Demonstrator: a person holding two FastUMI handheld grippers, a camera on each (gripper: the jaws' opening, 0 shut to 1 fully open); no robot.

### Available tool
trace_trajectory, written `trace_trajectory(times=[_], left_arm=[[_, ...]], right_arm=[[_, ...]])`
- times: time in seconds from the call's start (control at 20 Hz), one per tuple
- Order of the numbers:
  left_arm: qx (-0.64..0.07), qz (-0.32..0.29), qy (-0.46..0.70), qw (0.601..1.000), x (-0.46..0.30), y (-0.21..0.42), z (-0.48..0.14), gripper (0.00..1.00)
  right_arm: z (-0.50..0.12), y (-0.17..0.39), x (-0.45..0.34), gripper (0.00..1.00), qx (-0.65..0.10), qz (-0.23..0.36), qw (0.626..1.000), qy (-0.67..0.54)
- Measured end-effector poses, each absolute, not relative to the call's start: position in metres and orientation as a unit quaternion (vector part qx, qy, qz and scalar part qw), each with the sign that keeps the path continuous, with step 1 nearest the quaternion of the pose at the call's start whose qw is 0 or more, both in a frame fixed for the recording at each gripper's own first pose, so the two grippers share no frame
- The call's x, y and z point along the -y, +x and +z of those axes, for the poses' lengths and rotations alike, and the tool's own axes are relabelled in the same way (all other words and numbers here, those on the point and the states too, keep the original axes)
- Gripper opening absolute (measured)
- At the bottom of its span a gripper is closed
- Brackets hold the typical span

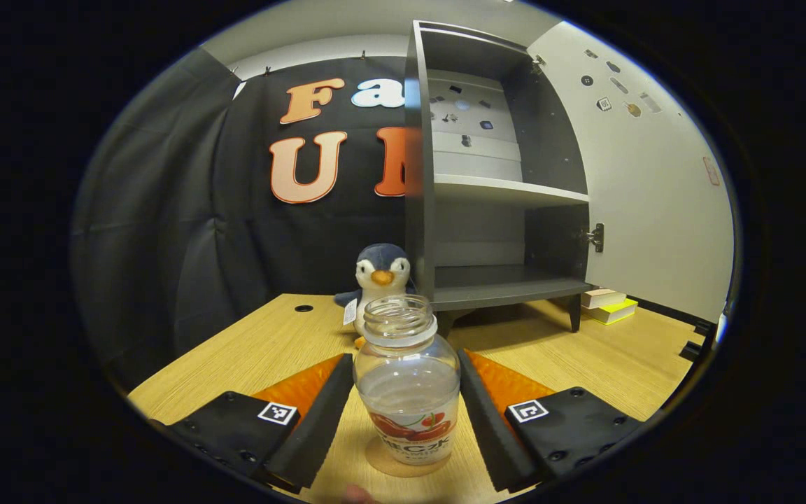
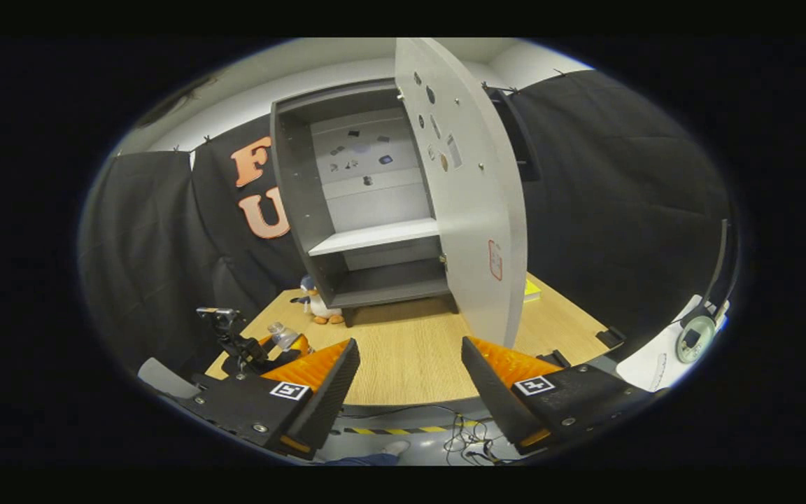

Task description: Open the cabinet door with the right hand, grasp the bottle in the cabinet with the left hand and place it on the coaster, then close the cabinet door with the right hand.

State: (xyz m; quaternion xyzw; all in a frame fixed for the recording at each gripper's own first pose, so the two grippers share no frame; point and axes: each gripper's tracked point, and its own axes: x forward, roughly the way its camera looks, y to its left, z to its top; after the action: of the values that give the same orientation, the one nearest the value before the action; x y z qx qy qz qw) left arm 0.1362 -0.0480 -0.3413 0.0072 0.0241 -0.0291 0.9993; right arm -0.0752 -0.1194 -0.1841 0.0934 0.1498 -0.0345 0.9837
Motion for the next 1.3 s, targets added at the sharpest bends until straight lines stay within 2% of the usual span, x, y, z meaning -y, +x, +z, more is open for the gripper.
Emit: trace_trajectory(times=[1.3], left_arm=[[0.030,-0.047,0.032,0.998,0.066,0.118,-0.255,0.95]], right_arm=[[-0.154,-0.091,0.120,0.91,-0.119,-0.031,0.987,0.101]])
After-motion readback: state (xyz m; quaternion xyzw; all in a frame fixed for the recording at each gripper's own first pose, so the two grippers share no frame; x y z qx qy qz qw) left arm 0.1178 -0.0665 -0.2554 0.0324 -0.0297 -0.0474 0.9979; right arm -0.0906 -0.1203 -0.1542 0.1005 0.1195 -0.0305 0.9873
